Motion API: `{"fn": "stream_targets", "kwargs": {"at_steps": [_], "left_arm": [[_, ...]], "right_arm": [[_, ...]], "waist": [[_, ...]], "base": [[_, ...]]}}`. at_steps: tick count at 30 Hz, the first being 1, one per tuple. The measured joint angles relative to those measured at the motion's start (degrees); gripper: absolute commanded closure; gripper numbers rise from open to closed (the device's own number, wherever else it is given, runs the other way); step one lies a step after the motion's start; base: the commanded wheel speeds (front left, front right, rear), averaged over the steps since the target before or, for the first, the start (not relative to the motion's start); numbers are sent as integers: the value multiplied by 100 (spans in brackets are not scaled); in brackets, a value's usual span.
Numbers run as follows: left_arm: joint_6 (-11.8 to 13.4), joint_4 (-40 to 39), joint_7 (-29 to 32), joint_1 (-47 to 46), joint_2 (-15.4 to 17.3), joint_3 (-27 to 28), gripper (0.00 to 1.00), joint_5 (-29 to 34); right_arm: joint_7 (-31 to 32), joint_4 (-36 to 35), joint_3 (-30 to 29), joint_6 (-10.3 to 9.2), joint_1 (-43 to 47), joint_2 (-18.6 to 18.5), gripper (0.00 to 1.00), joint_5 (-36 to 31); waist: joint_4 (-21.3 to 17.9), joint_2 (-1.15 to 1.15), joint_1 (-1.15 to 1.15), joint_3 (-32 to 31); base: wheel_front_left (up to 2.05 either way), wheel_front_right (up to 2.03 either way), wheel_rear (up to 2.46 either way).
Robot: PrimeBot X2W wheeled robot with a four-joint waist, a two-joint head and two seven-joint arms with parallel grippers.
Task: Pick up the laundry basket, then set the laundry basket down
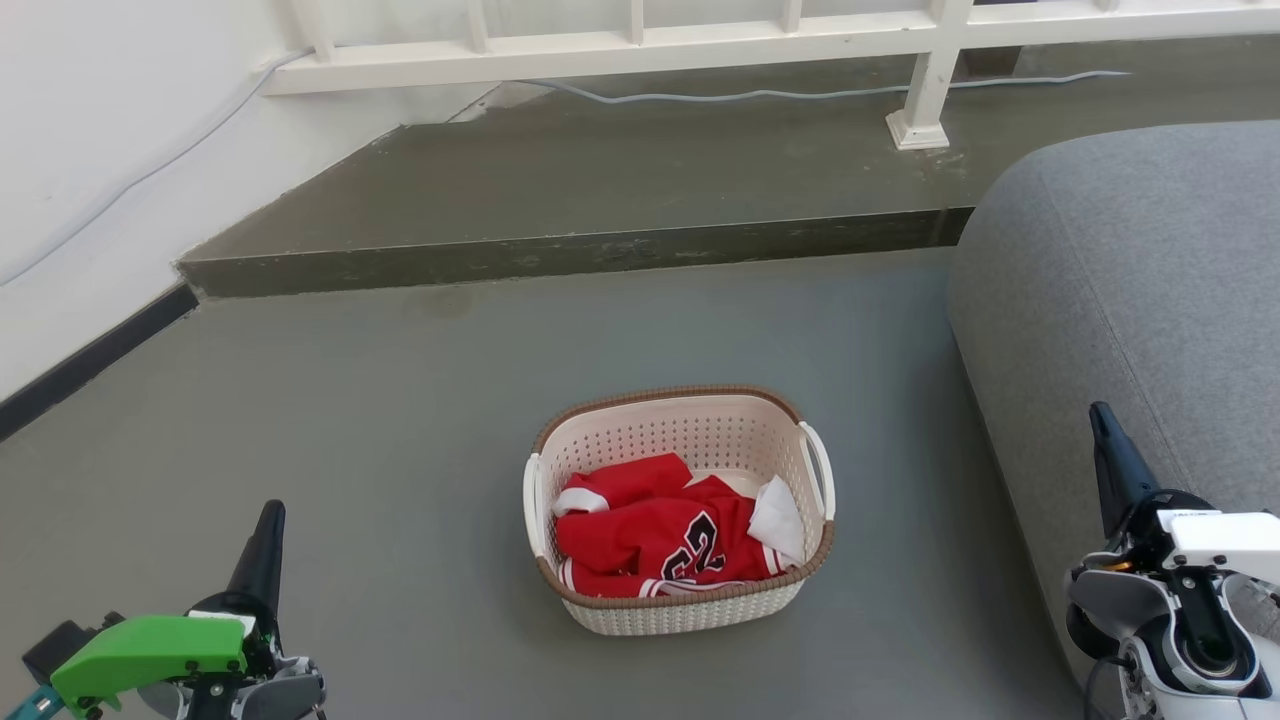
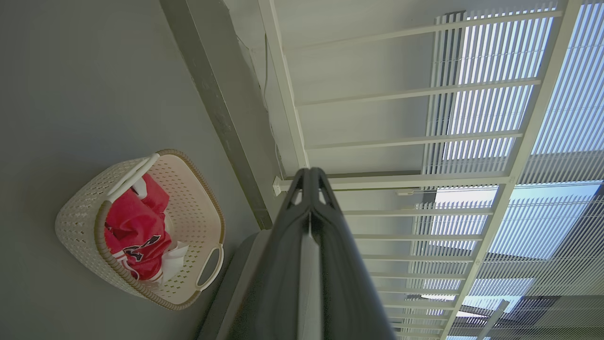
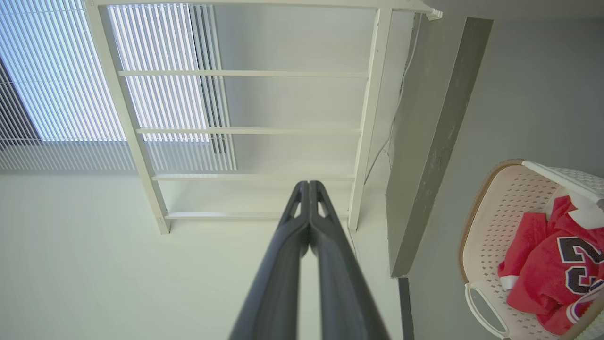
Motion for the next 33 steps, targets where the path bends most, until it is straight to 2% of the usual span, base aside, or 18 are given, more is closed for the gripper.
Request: {"fn": "stream_targets", "kwargs": {"at_steps": [5, 33], "left_arm": [[-66, 58, 51, -42, 9, 53, 100, -335], [-74, 132, 70, -110, 15, 76, 100, -336]], "right_arm": [[94, 12, -92, 8, -2, 41, 100, 304], [94, 14, -105, 9, -15, 49, 100, 324]], "waist": [[14, 0, 0, 1], [15, 0, 0, -1]], "base": [[0, 0, 0], [0, 0, 0]]}}
